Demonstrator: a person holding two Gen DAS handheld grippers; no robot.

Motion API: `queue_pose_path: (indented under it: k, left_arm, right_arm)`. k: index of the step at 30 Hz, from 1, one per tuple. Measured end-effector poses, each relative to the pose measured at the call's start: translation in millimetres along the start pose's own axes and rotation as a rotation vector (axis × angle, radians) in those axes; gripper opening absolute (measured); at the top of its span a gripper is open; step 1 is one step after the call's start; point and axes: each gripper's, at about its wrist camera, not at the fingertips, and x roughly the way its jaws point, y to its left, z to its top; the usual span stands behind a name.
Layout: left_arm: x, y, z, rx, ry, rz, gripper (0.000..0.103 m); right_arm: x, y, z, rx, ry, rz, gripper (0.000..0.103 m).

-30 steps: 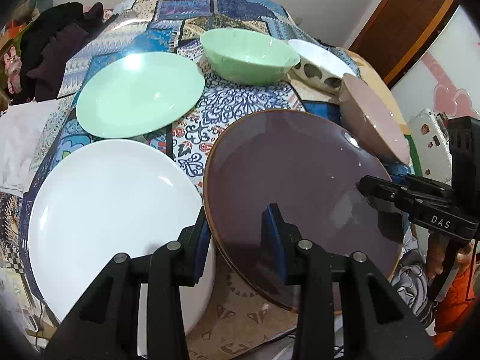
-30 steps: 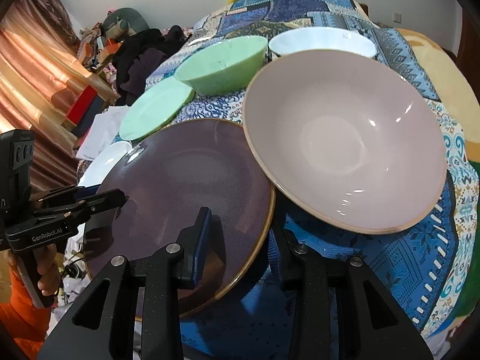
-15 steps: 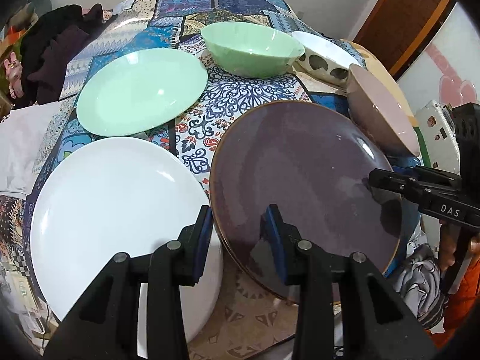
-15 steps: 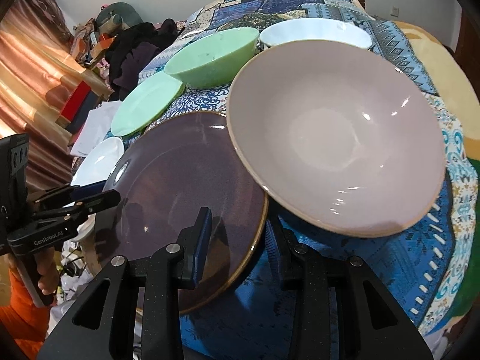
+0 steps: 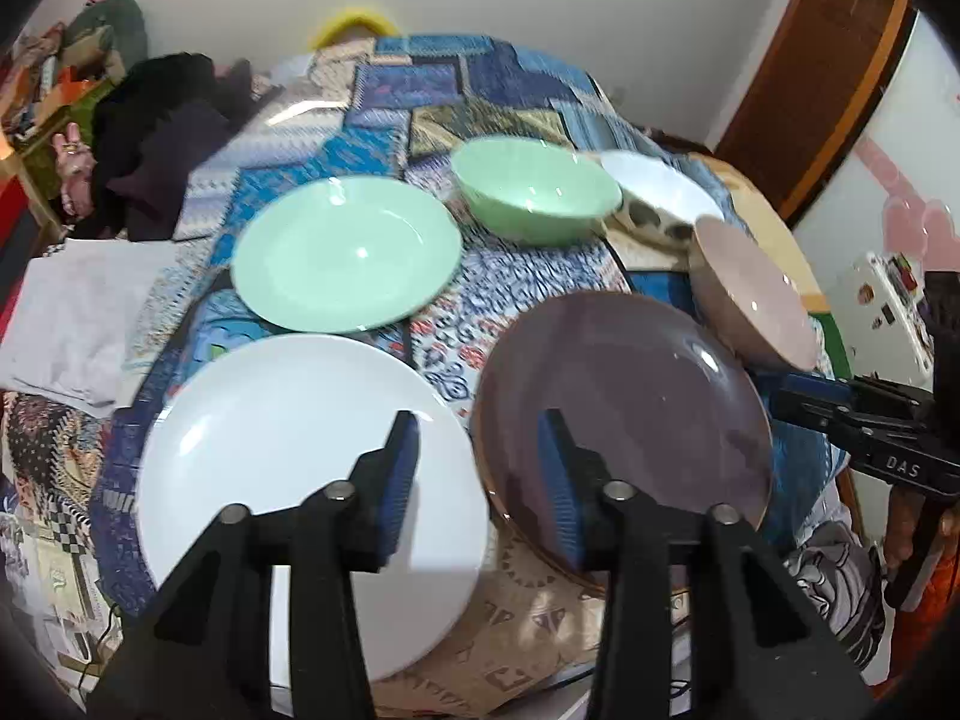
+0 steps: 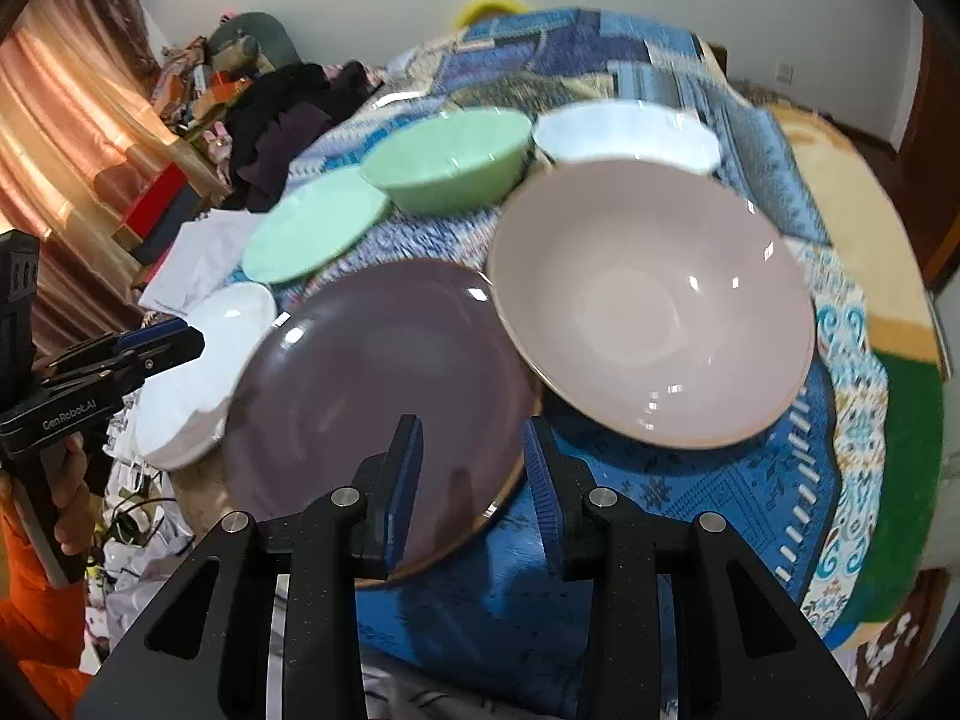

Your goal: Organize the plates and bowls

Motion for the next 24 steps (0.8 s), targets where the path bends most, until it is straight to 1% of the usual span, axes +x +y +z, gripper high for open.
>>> queue_pose_path:
  k: [1,2,3,4,5,7,11,16,24]
  left_arm:
    - [-4.8,2.3,-0.2,-0.005,-0.015,0.008,0.052]
    - [-9.5,5.1,-0.4,-0.010,-0.029,0.017,0.055]
    - [-14.7,8.2,-0.7,-0.017,-0.044,0.027,0.060]
    - [-20.5,12.8,-0.9,-0.029,-0.060,0.038,0.064]
    - [-25.1,17.5,-1.8,-0.039,-0.071,0.044,0.066]
    - [-33.5,28.6,-4.2,-0.066,-0.087,0.065,0.069]
    - [-44.3,53.3,-12.6,-0.120,-0.095,0.101,0.072]
    - [-50.4,85.5,-26.0,-0.186,-0.079,0.143,0.076]
    - [-46.4,122.8,-48.4,-0.268,-0.025,0.183,0.077]
  right_arm:
    - [-3.7,4.2,2.2,-0.011,-0.013,0.003,0.033]
    - [-5.9,7.6,4.2,-0.020,-0.023,0.005,0.035]
    - [-8.3,12.0,6.5,-0.030,-0.035,0.007,0.037]
    - [-10.6,17.0,9.5,-0.041,-0.050,0.010,0.041]
    - [-11.2,20.4,11.5,-0.050,-0.059,0.013,0.044]
    - [-11.9,32.0,17.6,-0.078,-0.077,0.022,0.046]
    - [-4.6,52.9,29.2,-0.116,-0.089,0.050,0.053]
    - [13.8,80.6,41.2,-0.176,-0.077,0.078,0.054]
    - [49.7,119.2,58.0,-0.274,-0.017,0.118,0.054]
